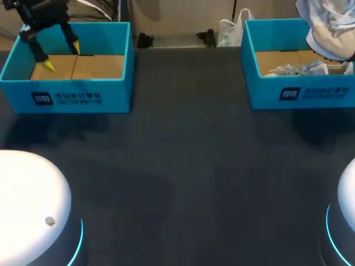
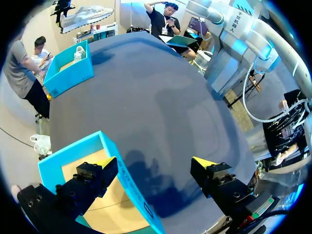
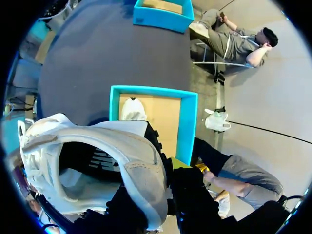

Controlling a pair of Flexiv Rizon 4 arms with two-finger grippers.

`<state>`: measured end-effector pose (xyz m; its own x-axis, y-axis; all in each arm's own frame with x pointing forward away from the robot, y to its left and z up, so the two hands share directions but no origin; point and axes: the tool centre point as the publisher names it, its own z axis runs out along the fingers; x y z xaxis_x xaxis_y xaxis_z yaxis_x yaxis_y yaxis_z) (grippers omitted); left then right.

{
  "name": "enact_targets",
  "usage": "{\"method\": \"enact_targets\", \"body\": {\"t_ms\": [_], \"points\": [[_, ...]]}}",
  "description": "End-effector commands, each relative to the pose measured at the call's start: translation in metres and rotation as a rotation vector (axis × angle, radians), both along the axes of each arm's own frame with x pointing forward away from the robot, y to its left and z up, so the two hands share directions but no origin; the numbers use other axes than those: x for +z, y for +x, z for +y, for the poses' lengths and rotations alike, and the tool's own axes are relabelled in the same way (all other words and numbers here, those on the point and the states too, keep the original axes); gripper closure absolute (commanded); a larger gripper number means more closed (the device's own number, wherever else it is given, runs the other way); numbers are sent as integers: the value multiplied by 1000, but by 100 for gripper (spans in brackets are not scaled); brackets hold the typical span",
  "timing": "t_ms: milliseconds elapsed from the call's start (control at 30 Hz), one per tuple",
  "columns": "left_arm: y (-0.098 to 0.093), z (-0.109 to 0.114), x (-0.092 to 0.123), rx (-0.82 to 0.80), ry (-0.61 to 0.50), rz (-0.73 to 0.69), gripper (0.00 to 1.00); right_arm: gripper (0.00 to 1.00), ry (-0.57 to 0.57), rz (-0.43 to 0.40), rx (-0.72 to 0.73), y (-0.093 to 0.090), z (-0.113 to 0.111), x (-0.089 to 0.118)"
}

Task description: Take the shoe out of the shoebox, open the shoe tongue, remove and reinsert the insole, then place the shoe into the shoebox

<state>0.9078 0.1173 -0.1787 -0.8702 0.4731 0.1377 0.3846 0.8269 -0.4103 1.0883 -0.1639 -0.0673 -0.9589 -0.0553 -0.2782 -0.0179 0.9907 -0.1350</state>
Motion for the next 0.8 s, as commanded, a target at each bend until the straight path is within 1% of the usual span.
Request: {"method": "enact_targets", "body": {"t_ms": [33, 67, 100, 133, 167, 267, 300, 367, 400, 433, 467, 500, 533, 600, 633, 667, 700, 800], "points": [[0, 0, 0, 0, 3, -1, 0, 100, -14, -19, 23, 37, -6, 0], [0, 0, 0, 0, 3, -1, 0, 100, -23, -22, 38, 45, -9, 0], [0, 0, 0, 0, 3, -1, 0, 100, -21, -22, 40, 47, -10, 0], [0, 0, 0, 0, 3, -1, 0, 100, -1, -33, 48, 58, -15, 0], [0, 0, 0, 0, 3, -1, 0, 100, -13, -14, 62, 68, -19, -2], [0, 0, 0, 0, 3, -1, 0, 100, -29, -8, 60, 86, -26, -3], [2, 2, 7, 48, -7, -9, 0, 100, -33, -5, 59, 90, -28, -4], [8, 6, 15, 261, 25, -13, 0, 100, -18, -6, 50, 97, -32, -6], [11, 10, 16, 395, 48, 17, 0, 100, -19, -2, 47, 100, -35, -8], [14, 13, 15, 514, 86, 15, 0, 100, -16, -2, 43, 102, -36, -8], [16, 20, 14, 716, 138, 33, 0, 100, -1, 0, 36, 104, -38, -10], [17, 25, 12, 833, 185, 46, 0, 100, -9, 5, 33, 106, -39, -11], [17, 34, 8, 1020, 267, 74, 0, 100, 0, 12, 27, 108, -41, -13], [18, 48, 3, 1204, 326, 78, 0, 100, -10, 29, 14, 112, -46, -18], [18, 52, 2, 1243, 342, 73, 0, 100, -7, 33, 11, 114, -47, -20], [21, 63, 0, 1295, 384, 30, 0, 100, -16, 40, -1, 116, -49, -22], [21, 63, 0, 1295, 384, 30, 0, 100, -28, 50, -8, 118, -51, -24], [21, 63, 0, 1295, 384, 30, 0, 100, -18, 49, -22, 122, -57, -30]]}}
